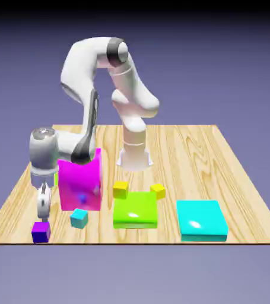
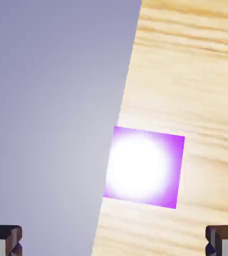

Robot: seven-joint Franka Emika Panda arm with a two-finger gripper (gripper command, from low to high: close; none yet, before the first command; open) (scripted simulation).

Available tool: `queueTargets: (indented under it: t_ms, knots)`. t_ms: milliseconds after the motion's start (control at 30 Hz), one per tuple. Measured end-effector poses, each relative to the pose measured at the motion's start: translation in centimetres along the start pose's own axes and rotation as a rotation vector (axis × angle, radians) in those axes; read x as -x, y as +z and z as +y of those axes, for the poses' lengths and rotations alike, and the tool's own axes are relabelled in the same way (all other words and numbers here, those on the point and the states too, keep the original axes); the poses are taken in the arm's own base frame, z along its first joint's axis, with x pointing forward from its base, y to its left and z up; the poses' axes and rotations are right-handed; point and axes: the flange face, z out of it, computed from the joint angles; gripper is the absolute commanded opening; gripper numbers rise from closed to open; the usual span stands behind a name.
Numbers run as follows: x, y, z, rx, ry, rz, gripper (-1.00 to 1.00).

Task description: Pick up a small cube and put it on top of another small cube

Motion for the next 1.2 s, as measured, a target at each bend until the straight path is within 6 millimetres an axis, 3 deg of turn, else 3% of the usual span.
queueTargets:
  t_ms: [33, 167, 200, 267, 400, 667, 933, 1200]
  knots:
    - [0.0, 0.0, 0.0, 0.0, 0.0, 0.0, 0.0]
    - [0.1, 6.6, 0.1, 0.0, 0.0, 0.0, 0.0]
    - [0.1, 7.0, 0.1, 0.0, 0.0, 0.0, -1.0]
    - [0.1, 7.0, 0.1, 0.0, 0.0, 0.0, -1.0]
    - [0.0, 0.4, 0.0, -0.001, 0.0, -0.001, -1.0]
    - [5.7, -6.5, 8.0, -0.001, -0.053, 0.022, -1.0]
    - [9.2, -11.1, 17.9, -0.007, -0.098, 0.026, -1.0]
    - [8.9, -13.3, 27.6, -0.008, -0.106, 0.007, -1.0]
